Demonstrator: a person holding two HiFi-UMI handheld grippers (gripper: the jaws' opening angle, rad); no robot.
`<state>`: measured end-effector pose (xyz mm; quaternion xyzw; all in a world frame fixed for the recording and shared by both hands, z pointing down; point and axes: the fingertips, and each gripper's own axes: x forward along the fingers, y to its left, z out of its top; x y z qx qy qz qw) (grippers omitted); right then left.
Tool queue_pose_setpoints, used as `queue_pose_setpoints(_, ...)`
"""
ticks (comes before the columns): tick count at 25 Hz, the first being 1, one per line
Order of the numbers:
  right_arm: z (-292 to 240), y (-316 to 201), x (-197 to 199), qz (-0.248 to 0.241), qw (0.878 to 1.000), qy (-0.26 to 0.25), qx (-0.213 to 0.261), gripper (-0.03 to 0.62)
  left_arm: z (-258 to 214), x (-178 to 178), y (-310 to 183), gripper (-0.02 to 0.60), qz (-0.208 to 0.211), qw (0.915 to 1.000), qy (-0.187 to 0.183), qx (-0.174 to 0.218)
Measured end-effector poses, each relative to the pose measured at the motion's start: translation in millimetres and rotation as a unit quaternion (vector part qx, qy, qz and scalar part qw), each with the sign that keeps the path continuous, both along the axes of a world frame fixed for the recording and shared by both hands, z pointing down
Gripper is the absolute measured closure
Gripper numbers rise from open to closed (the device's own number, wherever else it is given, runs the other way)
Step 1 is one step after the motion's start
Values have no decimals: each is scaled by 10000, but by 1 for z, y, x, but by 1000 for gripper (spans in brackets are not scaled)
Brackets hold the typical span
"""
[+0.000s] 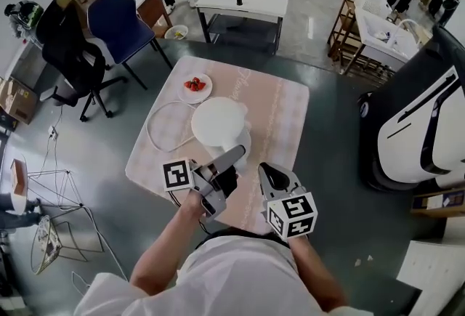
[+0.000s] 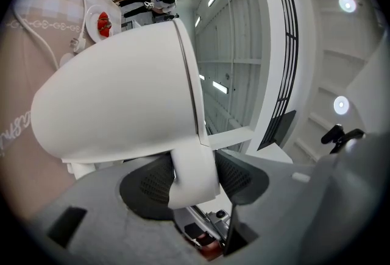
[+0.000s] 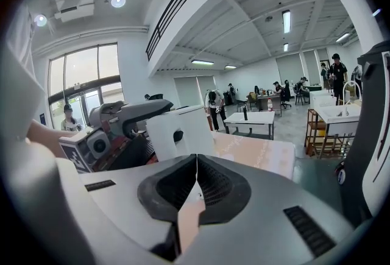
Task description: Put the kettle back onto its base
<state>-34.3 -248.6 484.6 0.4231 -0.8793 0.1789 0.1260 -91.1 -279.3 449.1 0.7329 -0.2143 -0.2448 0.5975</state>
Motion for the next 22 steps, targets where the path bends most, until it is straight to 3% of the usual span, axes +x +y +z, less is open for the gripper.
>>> queue_pose_setpoints(22, 13, -15, -1, 434, 9990, 66, -118, 588, 19, -1, -21, 364, 501, 9987, -114, 29)
